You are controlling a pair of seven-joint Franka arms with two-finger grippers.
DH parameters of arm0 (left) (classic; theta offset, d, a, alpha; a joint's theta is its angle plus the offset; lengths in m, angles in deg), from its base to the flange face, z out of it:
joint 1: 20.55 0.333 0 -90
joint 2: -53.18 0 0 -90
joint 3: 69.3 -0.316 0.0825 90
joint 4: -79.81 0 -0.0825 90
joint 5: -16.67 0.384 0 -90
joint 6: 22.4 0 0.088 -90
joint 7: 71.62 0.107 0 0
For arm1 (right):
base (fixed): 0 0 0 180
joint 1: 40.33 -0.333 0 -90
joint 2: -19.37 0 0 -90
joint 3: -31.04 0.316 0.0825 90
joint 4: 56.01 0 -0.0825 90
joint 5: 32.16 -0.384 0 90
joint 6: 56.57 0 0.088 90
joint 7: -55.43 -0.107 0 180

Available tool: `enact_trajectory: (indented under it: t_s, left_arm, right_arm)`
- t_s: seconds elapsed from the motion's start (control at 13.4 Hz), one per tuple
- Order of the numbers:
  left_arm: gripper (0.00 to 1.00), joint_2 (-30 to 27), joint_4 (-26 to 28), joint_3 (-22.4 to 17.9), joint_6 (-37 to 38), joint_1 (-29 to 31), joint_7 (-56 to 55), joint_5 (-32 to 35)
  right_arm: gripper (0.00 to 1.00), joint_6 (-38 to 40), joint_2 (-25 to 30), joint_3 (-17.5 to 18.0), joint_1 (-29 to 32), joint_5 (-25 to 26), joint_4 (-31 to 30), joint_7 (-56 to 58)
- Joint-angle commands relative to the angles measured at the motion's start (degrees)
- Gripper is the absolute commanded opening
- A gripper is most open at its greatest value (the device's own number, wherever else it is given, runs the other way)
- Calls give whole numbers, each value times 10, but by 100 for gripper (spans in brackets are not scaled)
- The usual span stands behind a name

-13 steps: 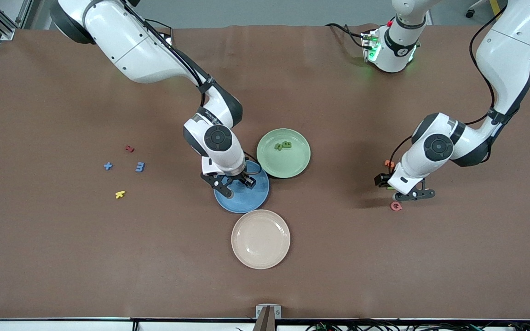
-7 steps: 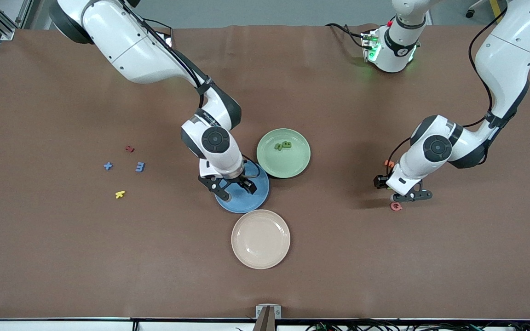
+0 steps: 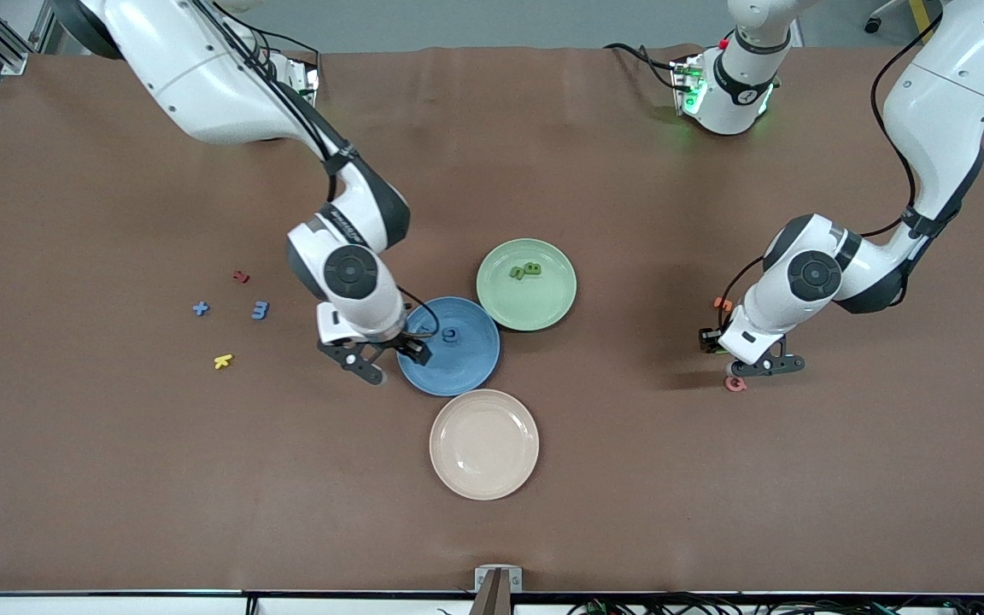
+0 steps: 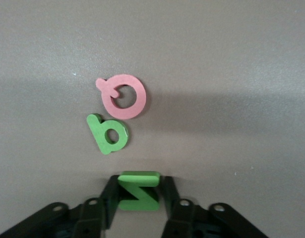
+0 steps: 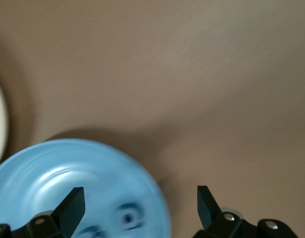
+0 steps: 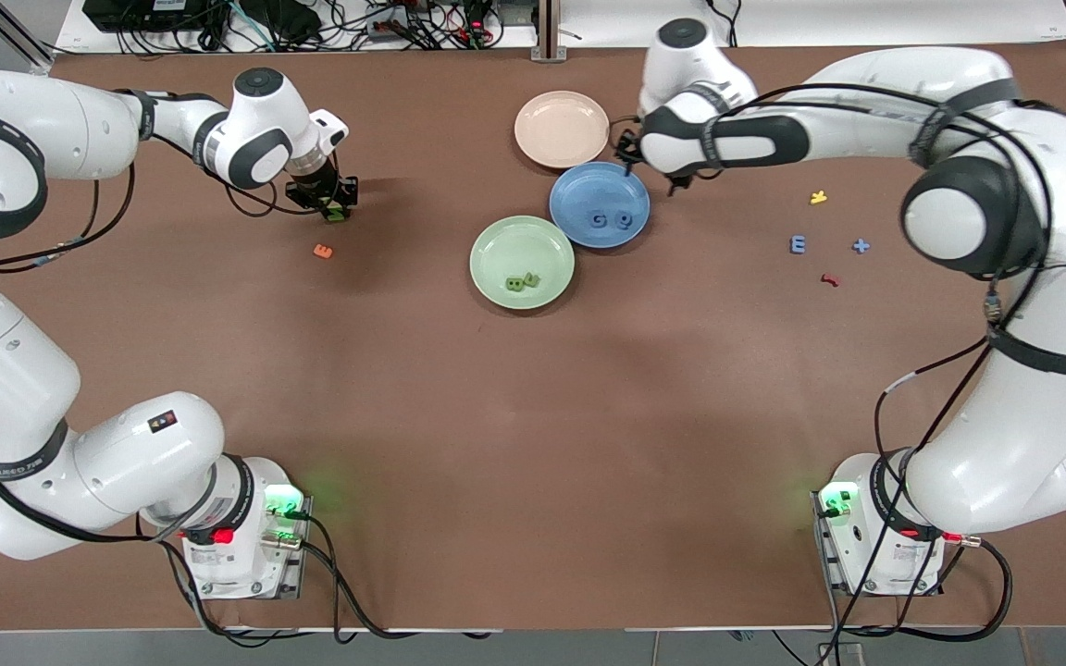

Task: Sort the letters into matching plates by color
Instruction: 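Place the green N on the green plate while the right gripper reaches the blue E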

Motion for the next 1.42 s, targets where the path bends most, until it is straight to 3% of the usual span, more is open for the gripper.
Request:
enact_trajectory:
  t_s: [0.0, 0.37, 0.82, 1.05, 1.34]
  left_arm:
    - [26, 8, -3, -1, -5, 1, -9, 16]
    - [23, -2, -3, 10, 5, -4, -33, 15]
    - [23, -1, -31, 135, 128, -24, -170, -3]
    - [23, 1, -56, 140, 140, -121, -246, -57]
    - [23, 29, -97, 128, 140, -235, -338, -63]
  right_arm:
    - [100, -43, 91, 10, 59, 12, -131, 76]
    - [100, -145, 151, 9, 141, 11, -266, 216]
    - [100, -181, 178, 9, 208, 12, -328, 328]
    - [100, -221, 181, 9, 246, 12, -362, 384]
    - [100, -244, 178, 8, 276, 12, -390, 427]
